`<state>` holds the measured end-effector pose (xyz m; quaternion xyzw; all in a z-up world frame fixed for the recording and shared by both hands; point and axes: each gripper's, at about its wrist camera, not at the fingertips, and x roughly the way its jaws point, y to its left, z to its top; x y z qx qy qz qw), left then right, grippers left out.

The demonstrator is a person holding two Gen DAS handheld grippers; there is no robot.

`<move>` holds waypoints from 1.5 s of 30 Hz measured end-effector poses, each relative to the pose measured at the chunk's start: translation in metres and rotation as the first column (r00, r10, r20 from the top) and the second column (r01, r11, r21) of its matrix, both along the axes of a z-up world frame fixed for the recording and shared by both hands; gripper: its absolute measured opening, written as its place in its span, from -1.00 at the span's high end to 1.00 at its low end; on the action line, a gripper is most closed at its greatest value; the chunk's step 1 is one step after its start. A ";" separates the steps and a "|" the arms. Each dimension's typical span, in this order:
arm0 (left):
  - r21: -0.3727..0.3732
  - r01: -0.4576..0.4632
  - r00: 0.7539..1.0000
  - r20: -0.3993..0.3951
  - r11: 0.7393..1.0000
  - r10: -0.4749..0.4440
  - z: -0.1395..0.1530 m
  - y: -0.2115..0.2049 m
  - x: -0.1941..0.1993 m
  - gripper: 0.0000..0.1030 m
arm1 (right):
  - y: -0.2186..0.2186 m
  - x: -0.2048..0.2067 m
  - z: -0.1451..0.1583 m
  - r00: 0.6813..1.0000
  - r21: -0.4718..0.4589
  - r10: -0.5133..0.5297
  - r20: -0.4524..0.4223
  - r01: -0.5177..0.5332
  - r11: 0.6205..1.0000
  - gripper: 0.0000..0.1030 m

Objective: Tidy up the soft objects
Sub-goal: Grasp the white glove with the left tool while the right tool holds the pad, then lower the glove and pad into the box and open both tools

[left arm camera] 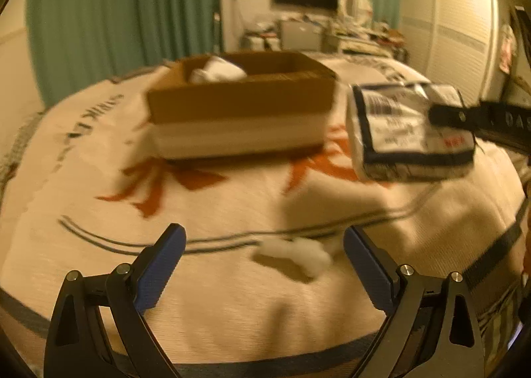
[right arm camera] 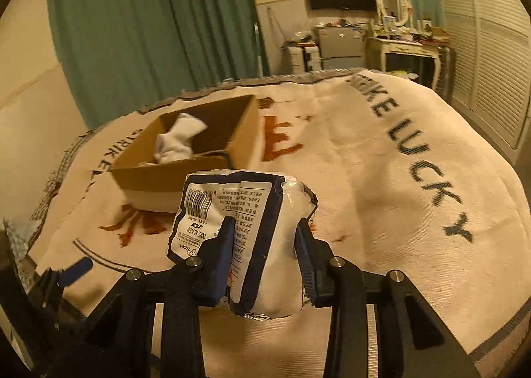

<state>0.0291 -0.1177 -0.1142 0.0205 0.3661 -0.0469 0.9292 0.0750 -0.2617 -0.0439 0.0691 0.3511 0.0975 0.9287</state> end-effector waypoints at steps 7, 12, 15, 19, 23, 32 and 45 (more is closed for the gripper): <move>-0.015 0.074 0.991 -0.114 0.997 -0.075 -0.032 -0.022 0.018 -0.74 | -0.025 0.004 -0.023 0.998 0.031 -0.037 -0.043 0.039 0.999 0.31; -0.029 0.041 0.988 -0.145 0.999 -0.045 -0.047 -0.022 0.031 -0.43 | -0.023 0.008 -0.028 0.998 0.030 -0.022 -0.052 0.024 0.999 0.31; -0.047 0.051 0.990 -0.127 0.998 -0.057 -0.045 -0.019 0.031 0.08 | -0.022 0.008 -0.030 0.998 0.018 -0.020 -0.053 0.021 1.000 0.31; -0.059 0.066 0.989 -0.126 0.996 -0.073 -0.042 -0.015 0.027 0.41 | -0.022 0.009 -0.030 0.998 0.012 -0.038 -0.052 0.039 0.999 0.31; -0.067 0.073 0.991 -0.110 0.995 -0.080 -0.034 -0.007 0.016 0.43 | -0.020 0.005 -0.024 0.998 0.004 -0.046 -0.038 0.046 0.999 0.31; -0.047 0.046 0.998 0.043 0.998 -0.044 0.029 0.015 -0.008 0.43 | -0.006 -0.015 0.009 0.999 -0.015 -0.026 0.030 0.027 1.000 0.31; -0.019 -0.028 0.975 0.221 0.999 0.032 0.117 0.067 0.037 0.42 | 0.028 -0.005 0.086 0.982 -0.062 0.074 0.174 -0.064 0.996 0.31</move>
